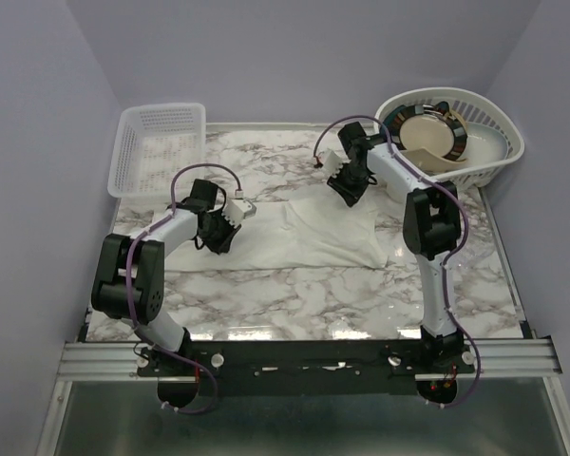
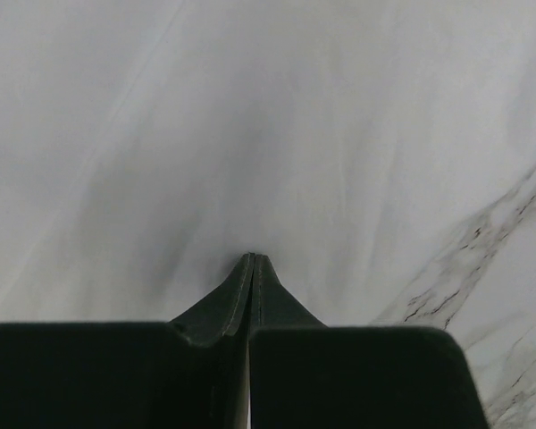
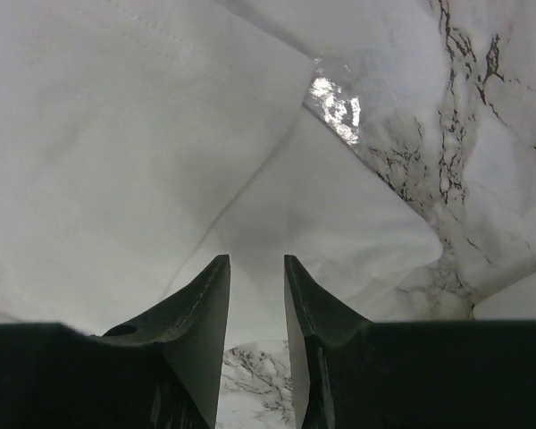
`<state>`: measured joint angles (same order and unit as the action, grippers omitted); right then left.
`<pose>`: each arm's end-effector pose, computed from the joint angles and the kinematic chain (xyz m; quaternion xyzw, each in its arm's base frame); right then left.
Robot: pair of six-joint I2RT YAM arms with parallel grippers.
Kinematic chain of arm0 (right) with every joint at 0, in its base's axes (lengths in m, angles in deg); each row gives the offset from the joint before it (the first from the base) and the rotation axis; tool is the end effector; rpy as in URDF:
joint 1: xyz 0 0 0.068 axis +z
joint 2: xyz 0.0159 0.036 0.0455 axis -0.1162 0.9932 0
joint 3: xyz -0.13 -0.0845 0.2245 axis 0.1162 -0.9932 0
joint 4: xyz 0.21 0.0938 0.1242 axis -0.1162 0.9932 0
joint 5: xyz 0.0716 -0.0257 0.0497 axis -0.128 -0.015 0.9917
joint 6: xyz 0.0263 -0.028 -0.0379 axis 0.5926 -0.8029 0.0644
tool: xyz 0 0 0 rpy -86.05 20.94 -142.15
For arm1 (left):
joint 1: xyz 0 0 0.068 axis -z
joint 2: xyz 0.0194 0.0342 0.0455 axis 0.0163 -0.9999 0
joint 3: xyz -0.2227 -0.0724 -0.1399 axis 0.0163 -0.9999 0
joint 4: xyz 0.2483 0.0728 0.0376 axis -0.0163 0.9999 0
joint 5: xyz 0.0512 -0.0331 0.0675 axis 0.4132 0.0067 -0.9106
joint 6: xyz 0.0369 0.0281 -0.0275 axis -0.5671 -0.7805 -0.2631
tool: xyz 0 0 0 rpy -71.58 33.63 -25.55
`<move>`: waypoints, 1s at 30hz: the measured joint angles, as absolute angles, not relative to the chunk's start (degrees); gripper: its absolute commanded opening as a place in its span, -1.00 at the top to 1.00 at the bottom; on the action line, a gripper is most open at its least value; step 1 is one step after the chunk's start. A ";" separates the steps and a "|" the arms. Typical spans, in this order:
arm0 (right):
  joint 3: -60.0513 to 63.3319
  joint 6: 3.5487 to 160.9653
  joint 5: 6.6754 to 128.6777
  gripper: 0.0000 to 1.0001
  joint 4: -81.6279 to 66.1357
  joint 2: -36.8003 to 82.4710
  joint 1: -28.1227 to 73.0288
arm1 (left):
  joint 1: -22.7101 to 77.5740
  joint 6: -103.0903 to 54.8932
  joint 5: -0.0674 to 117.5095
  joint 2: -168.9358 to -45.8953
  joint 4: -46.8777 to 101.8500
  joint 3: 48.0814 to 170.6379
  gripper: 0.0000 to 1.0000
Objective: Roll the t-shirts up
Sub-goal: Fold the T-shirt at the center of the board.
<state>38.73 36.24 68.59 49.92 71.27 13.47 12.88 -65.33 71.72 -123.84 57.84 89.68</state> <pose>0.4375 0.1661 0.1983 -0.4979 0.8543 0.0515 0.1402 0.2878 -0.0741 0.1693 0.3758 0.8885 -0.1494 0.2166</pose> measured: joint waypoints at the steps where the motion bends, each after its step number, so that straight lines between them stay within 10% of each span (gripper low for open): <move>1: 38.78 35.17 67.87 0.23 49.94 71.81 13.88 | 12.24 -66.25 71.19 -123.95 58.15 89.40 0.85; 13: 35.87 30.43 55.68 0.33 44.74 73.37 15.37 | 7.85 -71.82 70.56 -122.14 55.98 86.31 0.78; 23: 22.84 30.25 64.79 -0.37 46.99 56.14 15.33 | 7.09 -70.59 69.97 -117.28 64.55 88.17 0.54; 30: 6.84 27.96 74.45 -0.50 54.90 40.84 15.33 | 6.74 -73.20 67.91 -113.28 65.80 87.63 0.41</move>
